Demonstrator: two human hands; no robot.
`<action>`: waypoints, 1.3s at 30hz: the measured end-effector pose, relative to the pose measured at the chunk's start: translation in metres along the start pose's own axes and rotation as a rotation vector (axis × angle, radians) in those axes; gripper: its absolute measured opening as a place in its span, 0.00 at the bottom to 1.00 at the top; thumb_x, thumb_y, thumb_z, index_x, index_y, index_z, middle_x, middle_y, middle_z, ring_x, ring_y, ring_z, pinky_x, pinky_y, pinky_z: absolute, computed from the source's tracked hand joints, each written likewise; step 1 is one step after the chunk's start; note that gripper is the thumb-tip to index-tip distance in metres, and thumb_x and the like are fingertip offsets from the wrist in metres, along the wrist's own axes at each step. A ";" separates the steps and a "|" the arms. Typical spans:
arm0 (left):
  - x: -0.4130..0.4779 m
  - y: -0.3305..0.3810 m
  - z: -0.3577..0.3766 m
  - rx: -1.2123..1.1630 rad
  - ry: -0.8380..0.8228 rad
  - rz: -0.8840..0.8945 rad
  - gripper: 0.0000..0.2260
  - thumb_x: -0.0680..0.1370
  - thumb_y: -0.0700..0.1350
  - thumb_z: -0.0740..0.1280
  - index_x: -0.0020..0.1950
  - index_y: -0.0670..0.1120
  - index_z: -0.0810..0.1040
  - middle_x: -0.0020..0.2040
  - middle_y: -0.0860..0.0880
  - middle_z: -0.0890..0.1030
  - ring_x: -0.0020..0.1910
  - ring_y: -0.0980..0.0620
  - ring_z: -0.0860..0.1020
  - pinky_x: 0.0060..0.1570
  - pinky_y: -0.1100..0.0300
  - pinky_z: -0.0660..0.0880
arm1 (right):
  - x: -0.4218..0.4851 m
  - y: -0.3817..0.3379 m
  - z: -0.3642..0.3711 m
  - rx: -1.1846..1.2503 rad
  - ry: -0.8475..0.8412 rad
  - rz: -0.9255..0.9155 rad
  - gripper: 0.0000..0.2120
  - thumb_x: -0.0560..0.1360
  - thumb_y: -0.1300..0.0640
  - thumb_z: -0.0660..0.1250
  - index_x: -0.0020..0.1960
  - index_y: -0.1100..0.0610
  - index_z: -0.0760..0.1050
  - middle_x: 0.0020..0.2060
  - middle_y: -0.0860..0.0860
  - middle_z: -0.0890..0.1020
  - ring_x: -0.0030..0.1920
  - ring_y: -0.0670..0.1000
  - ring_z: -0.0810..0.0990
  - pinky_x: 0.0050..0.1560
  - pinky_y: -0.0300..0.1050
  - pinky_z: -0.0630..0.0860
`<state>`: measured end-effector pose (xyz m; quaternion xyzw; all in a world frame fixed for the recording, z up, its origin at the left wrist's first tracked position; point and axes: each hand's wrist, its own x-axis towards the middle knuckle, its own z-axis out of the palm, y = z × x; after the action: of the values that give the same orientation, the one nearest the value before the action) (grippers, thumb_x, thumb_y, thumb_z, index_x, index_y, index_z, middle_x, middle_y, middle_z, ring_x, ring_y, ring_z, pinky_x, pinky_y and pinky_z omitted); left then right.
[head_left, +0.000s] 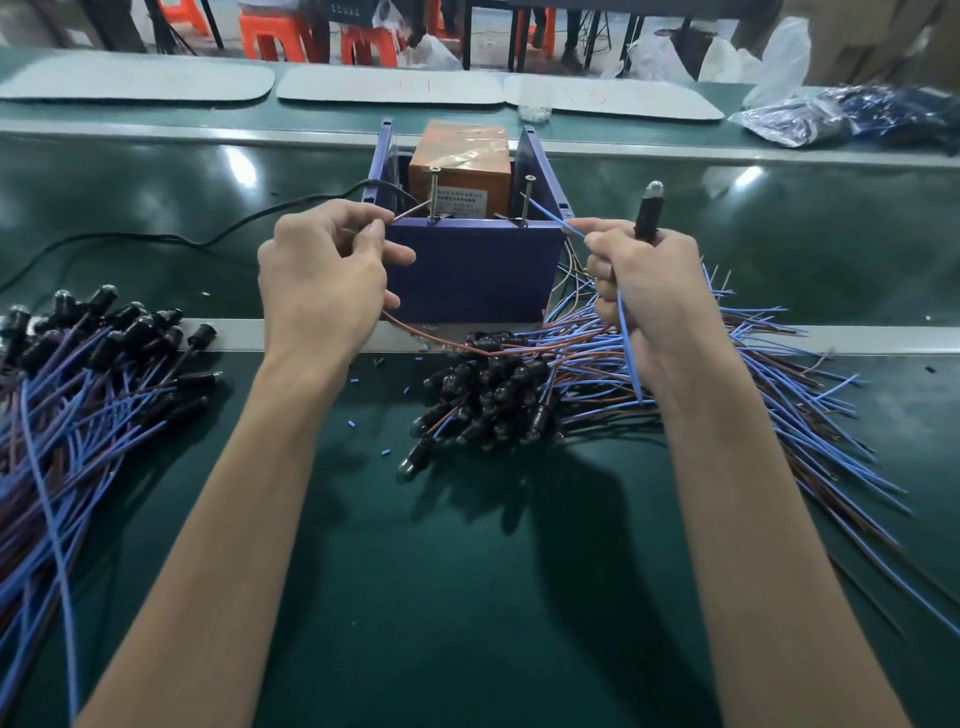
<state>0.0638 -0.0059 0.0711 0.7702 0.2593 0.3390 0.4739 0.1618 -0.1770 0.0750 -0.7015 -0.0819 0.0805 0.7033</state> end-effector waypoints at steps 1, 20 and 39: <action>0.000 0.000 0.000 0.000 -0.002 0.002 0.08 0.81 0.42 0.62 0.51 0.50 0.81 0.36 0.58 0.82 0.19 0.60 0.73 0.29 0.68 0.72 | 0.000 -0.001 0.000 -0.003 -0.001 0.000 0.14 0.77 0.66 0.58 0.43 0.55 0.80 0.25 0.46 0.65 0.22 0.42 0.59 0.22 0.33 0.57; 0.001 0.001 -0.001 -0.006 -0.024 0.003 0.10 0.81 0.41 0.62 0.45 0.53 0.80 0.35 0.57 0.82 0.20 0.60 0.72 0.34 0.63 0.73 | 0.001 0.000 -0.003 0.011 -0.012 -0.005 0.15 0.77 0.67 0.58 0.42 0.57 0.81 0.22 0.43 0.65 0.23 0.42 0.58 0.22 0.33 0.56; 0.000 0.001 -0.001 0.031 -0.018 0.032 0.10 0.81 0.42 0.61 0.49 0.53 0.80 0.35 0.59 0.81 0.21 0.60 0.75 0.35 0.63 0.75 | 0.002 -0.001 -0.005 0.040 -0.018 0.001 0.18 0.74 0.68 0.59 0.30 0.53 0.64 0.19 0.42 0.64 0.22 0.42 0.58 0.21 0.34 0.54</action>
<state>0.0630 -0.0063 0.0723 0.7848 0.2477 0.3355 0.4585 0.1644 -0.1811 0.0762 -0.6864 -0.0864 0.0889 0.7166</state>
